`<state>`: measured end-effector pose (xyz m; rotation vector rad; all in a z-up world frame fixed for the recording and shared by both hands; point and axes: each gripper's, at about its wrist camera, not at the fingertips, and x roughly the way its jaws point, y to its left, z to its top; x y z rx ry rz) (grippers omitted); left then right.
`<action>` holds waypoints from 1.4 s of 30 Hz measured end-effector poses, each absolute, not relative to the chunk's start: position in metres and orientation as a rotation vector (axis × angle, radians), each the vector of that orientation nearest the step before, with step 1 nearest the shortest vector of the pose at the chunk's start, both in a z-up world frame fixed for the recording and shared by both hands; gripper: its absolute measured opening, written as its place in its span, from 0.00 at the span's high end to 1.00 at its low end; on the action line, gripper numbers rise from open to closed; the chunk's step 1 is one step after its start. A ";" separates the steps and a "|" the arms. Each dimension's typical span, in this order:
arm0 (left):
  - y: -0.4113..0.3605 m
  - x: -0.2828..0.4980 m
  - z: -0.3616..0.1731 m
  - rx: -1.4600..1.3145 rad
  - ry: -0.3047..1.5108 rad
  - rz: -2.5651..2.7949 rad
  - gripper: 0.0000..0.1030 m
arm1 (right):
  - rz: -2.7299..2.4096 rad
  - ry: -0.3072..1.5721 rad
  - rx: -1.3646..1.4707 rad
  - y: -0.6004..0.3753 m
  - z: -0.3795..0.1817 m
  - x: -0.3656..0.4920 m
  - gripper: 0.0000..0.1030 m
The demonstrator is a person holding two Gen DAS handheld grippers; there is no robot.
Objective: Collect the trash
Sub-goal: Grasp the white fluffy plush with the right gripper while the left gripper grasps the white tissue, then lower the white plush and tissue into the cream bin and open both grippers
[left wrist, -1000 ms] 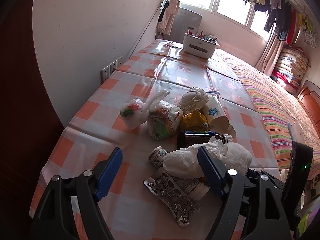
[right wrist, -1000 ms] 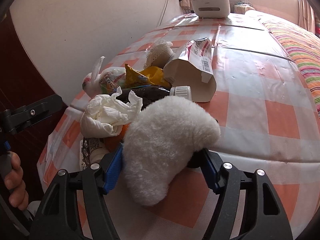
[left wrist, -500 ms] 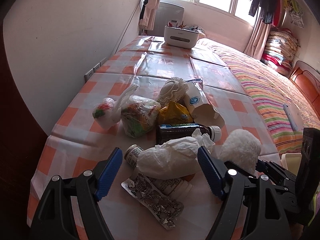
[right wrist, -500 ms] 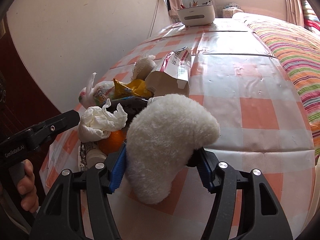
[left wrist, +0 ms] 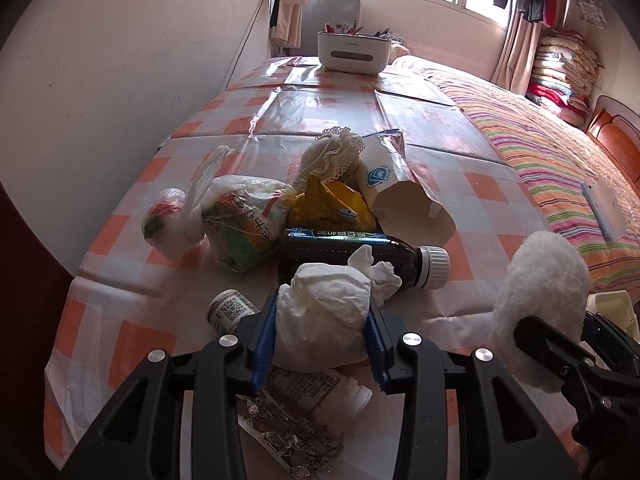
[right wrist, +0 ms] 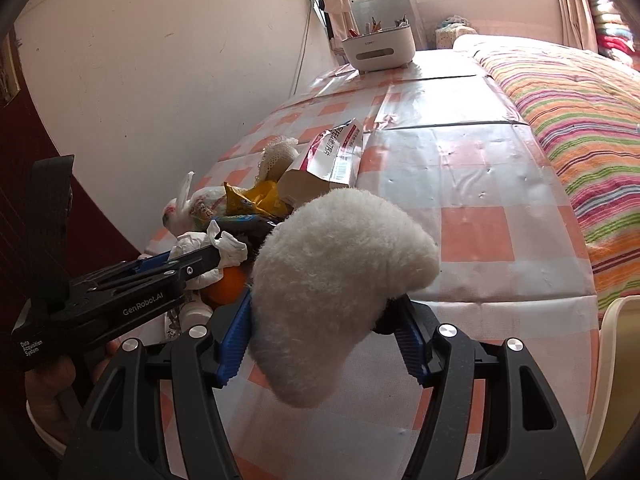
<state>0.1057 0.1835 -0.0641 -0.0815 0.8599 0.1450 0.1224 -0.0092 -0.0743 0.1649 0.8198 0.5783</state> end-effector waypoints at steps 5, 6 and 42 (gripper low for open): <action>0.172 0.101 -0.053 -0.073 0.801 0.133 0.71 | 0.552 0.780 0.169 -0.025 -0.066 0.117 0.40; 0.171 0.101 -0.051 -0.075 0.792 0.129 0.71 | 0.547 0.774 0.169 -0.027 -0.065 0.116 0.40; 0.032 0.086 -0.027 -0.003 0.746 -0.183 0.70 | 0.239 0.640 0.162 -0.162 -0.050 0.085 0.38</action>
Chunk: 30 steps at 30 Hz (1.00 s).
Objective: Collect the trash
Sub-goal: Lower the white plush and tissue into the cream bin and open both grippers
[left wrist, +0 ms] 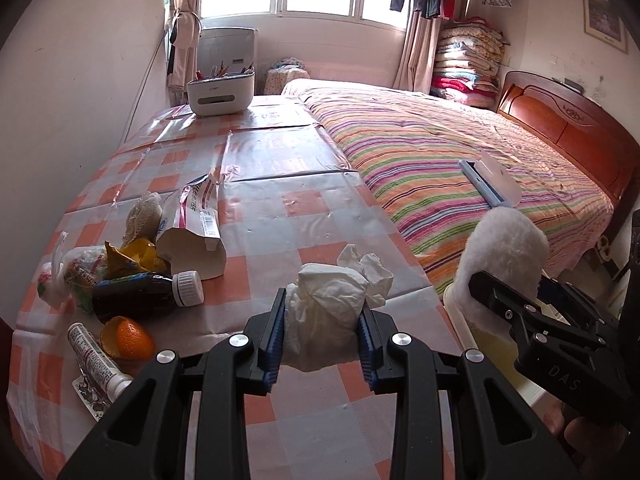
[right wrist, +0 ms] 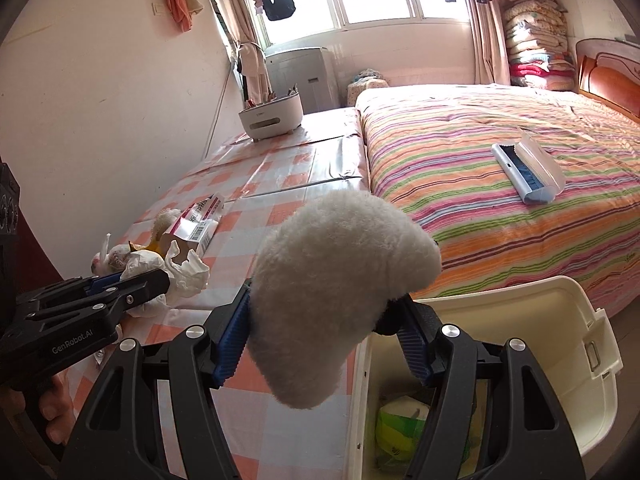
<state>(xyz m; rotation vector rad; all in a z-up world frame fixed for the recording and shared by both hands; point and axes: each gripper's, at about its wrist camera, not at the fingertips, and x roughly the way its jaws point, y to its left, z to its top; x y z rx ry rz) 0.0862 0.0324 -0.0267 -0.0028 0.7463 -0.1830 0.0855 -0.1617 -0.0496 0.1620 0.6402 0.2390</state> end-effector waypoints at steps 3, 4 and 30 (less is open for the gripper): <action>0.019 0.085 -0.027 0.010 0.746 -0.209 0.70 | 0.207 0.641 0.170 -0.176 -0.052 0.082 0.38; 0.015 0.085 -0.028 0.012 0.748 -0.218 0.70 | 0.198 0.641 0.175 -0.181 -0.053 0.081 0.38; -0.069 0.070 -0.041 0.005 0.780 -0.424 0.70 | -0.025 0.627 0.205 -0.254 -0.058 0.059 0.37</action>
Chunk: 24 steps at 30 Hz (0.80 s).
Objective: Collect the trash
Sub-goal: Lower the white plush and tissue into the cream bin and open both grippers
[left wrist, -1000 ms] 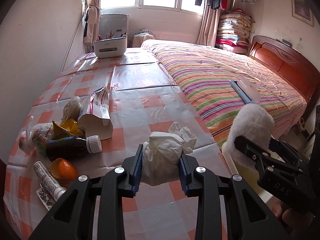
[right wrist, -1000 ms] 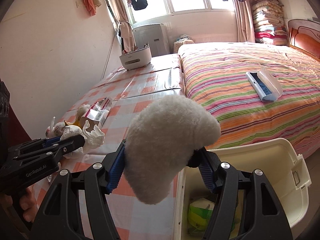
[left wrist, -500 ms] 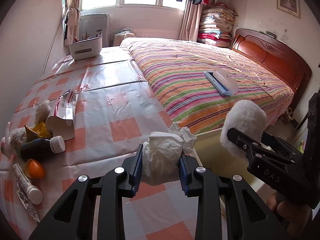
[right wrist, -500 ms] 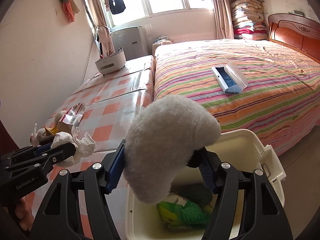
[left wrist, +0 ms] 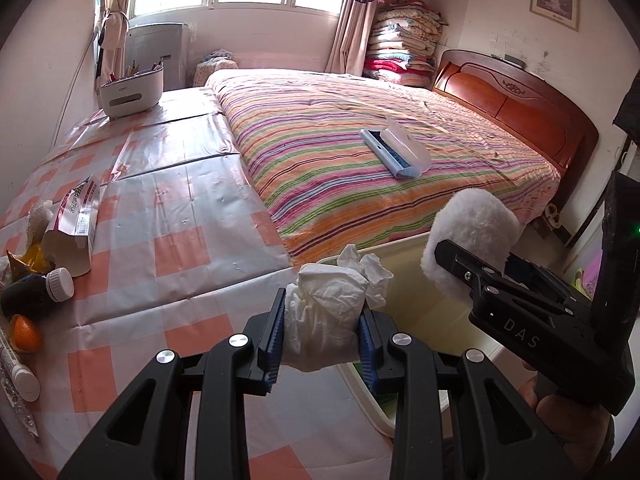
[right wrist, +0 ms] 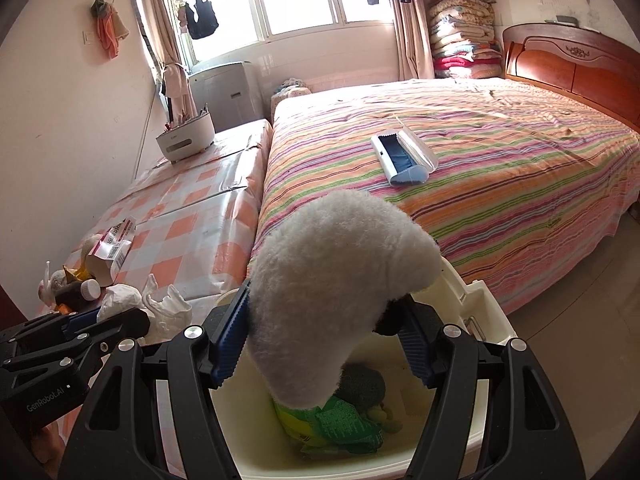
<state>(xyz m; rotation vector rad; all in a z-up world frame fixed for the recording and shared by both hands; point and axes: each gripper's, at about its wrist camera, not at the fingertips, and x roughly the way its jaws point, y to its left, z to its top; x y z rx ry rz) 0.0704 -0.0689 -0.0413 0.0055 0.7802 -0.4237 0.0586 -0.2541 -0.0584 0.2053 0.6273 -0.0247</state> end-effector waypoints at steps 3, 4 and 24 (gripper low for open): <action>-0.081 0.067 -0.044 0.013 0.783 -0.448 0.70 | -0.053 0.619 0.206 -0.261 -0.058 0.055 0.35; -0.083 0.067 -0.045 0.015 0.783 -0.454 0.70 | -0.064 0.617 0.206 -0.264 -0.059 0.054 0.35; -0.095 0.058 -0.045 0.039 0.745 -0.447 0.27 | -0.099 0.571 0.268 -0.283 -0.055 0.045 0.19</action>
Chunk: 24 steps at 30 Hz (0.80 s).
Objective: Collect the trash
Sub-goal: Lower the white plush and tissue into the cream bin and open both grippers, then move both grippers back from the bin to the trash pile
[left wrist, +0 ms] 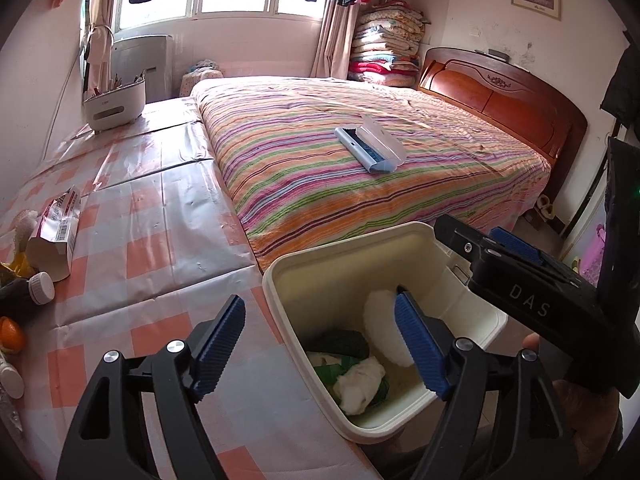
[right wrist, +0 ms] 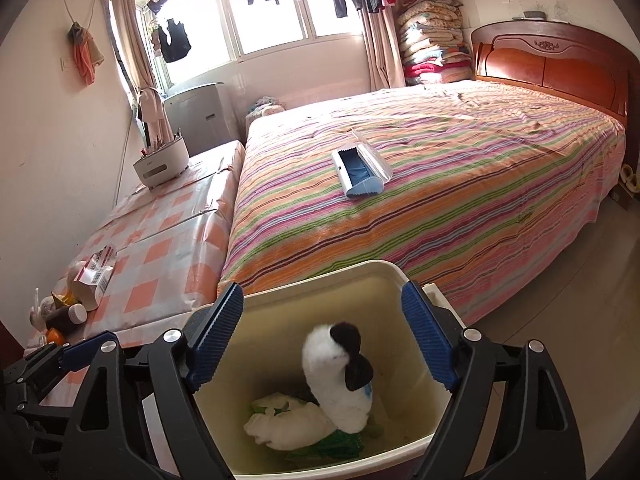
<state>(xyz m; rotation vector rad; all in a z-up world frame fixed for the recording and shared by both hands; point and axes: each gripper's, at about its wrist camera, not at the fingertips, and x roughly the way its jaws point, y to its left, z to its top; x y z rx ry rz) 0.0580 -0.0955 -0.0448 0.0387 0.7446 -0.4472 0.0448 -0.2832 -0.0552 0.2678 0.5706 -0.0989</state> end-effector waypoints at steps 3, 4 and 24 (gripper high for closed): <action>-0.091 0.060 -0.045 0.031 0.750 -0.435 0.27 | -0.098 0.567 0.262 -0.282 -0.054 0.045 0.19; -0.090 0.061 -0.045 0.030 0.754 -0.432 0.27 | -0.095 0.568 0.263 -0.281 -0.054 0.045 0.19; -0.077 0.061 -0.045 0.008 0.768 -0.408 0.27 | -0.061 0.585 0.239 -0.266 -0.056 0.051 0.19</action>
